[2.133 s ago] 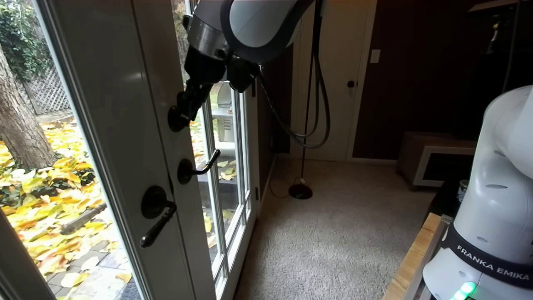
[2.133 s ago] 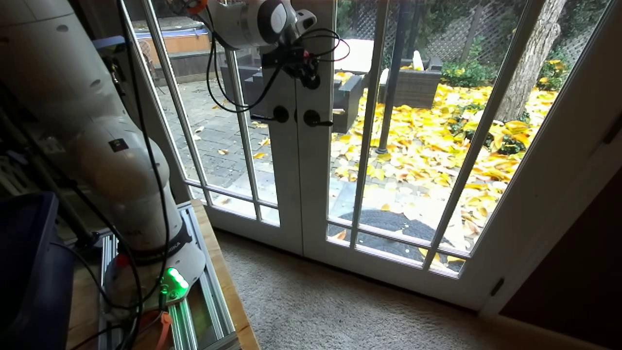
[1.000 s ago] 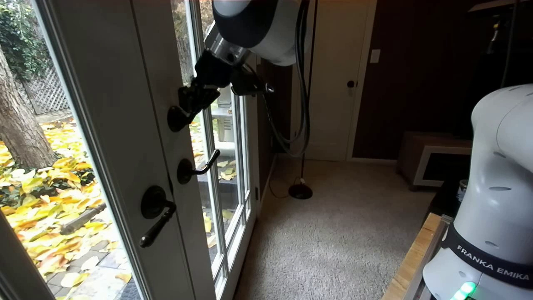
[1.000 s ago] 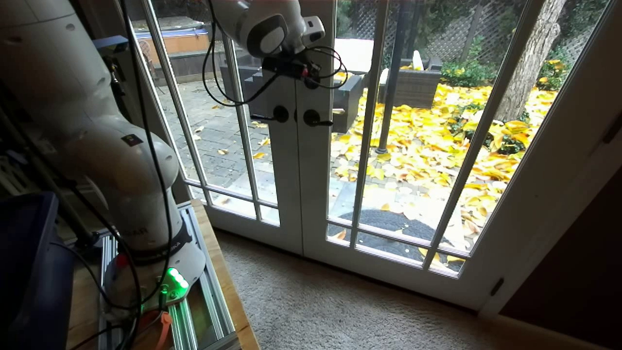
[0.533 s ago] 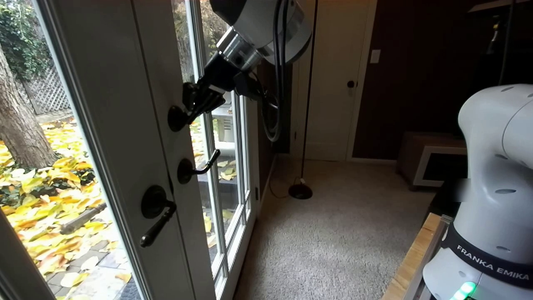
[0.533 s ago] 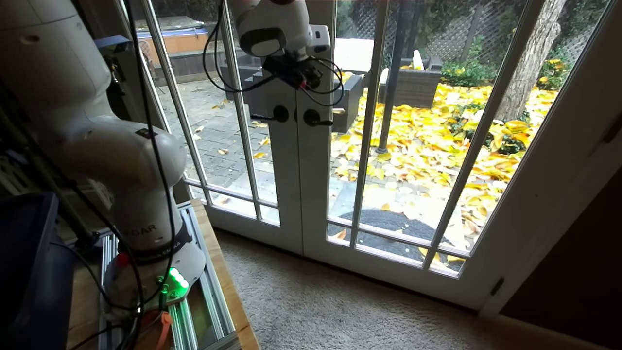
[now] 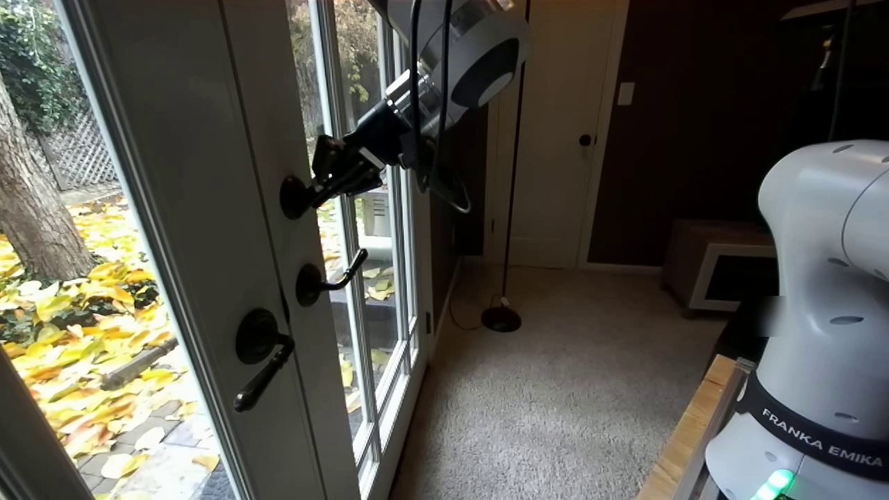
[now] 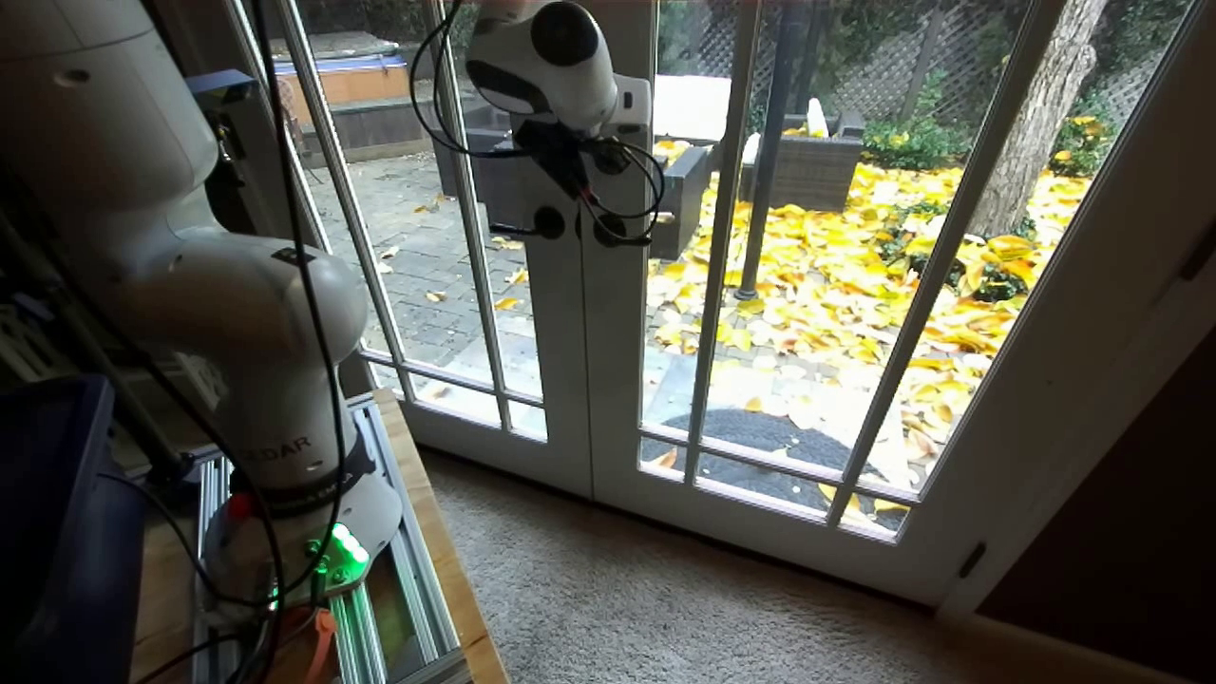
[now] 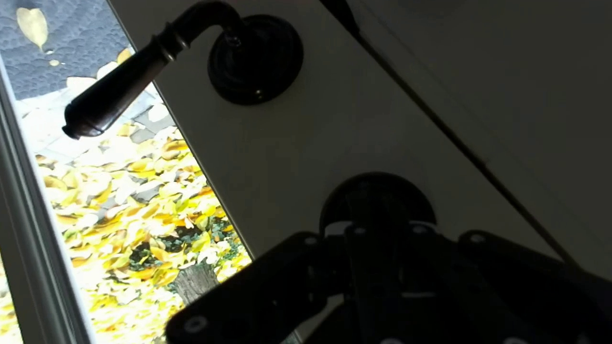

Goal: Turn the lock on the door to the right

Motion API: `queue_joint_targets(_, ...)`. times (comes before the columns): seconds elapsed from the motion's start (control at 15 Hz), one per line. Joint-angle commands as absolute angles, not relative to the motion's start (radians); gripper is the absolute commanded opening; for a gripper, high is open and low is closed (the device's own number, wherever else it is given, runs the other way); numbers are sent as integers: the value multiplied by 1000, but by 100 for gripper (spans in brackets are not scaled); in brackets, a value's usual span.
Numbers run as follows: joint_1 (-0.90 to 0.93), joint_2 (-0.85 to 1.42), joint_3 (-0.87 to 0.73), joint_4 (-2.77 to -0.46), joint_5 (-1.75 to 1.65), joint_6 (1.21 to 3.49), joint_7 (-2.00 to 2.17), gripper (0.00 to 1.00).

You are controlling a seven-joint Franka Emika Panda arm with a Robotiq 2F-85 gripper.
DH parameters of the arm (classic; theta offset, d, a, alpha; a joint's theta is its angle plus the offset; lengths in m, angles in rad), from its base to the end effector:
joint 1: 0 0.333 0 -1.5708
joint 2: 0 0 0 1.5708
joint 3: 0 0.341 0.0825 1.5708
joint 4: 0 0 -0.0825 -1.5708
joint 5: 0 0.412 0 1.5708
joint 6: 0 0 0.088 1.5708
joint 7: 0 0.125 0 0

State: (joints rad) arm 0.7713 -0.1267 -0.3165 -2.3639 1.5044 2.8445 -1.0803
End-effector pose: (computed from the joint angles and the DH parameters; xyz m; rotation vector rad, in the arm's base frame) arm 0.4979 0.1891 0.3993 -2.3473 -0.1859 -0.8352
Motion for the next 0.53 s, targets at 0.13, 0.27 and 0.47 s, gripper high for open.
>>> queue_joint_targets(0.13,751,-175,-371,-2363,1868,2705,-1372,2)
queue_joint_targets(0.27,743,-176,-386,-2378,1953,2647,-1442,2)
queue_joint_targets(0.47,736,-174,-412,-2402,2054,2564,-1511,2)
